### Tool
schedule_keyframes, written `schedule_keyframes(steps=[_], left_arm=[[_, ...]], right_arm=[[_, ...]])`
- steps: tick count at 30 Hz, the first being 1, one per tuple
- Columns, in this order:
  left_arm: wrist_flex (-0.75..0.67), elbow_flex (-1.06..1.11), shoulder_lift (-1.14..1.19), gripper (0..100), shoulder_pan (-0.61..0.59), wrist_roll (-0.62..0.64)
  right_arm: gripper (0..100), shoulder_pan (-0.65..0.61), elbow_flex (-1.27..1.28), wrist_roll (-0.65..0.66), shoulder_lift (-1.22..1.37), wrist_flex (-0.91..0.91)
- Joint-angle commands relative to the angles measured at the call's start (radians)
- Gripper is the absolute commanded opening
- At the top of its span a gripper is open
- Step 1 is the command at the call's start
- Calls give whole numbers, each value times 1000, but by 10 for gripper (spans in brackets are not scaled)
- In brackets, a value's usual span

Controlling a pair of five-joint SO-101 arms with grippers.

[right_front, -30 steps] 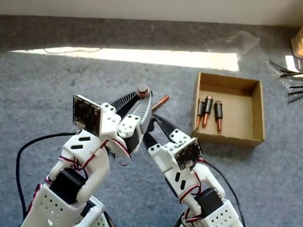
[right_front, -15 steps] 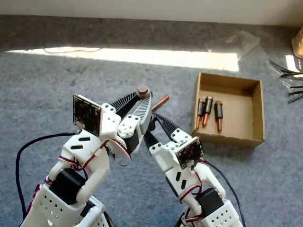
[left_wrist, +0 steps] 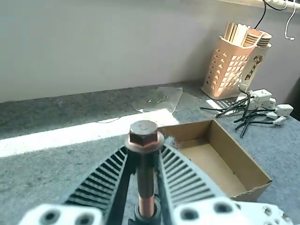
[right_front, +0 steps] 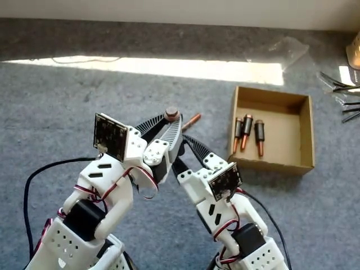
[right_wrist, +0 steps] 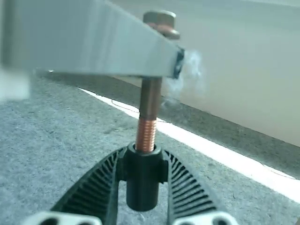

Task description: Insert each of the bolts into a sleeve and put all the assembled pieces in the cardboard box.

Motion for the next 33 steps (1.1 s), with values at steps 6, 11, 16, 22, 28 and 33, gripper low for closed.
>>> schedule_keyframes(steps=[6, 11, 16, 22, 28, 33], left_arm=[[0, 13, -16, 6, 21, -25], [-6, 113, -18, 6, 13, -25], [2, 136, -82, 6, 21, -25], [-6, 240, -285, 11, 19, -25], [-8, 285, -374, 11, 21, -190], [-8, 286, -374, 11, 21, -261]], right_arm=[[5, 13, 147, -9, -7, -2], [5, 10, 148, -8, -7, -2], [5, 13, 147, -8, -7, -2], [5, 13, 147, -8, -7, -2], [5, 13, 147, -8, -7, -2], [5, 13, 147, -8, -7, -2]])
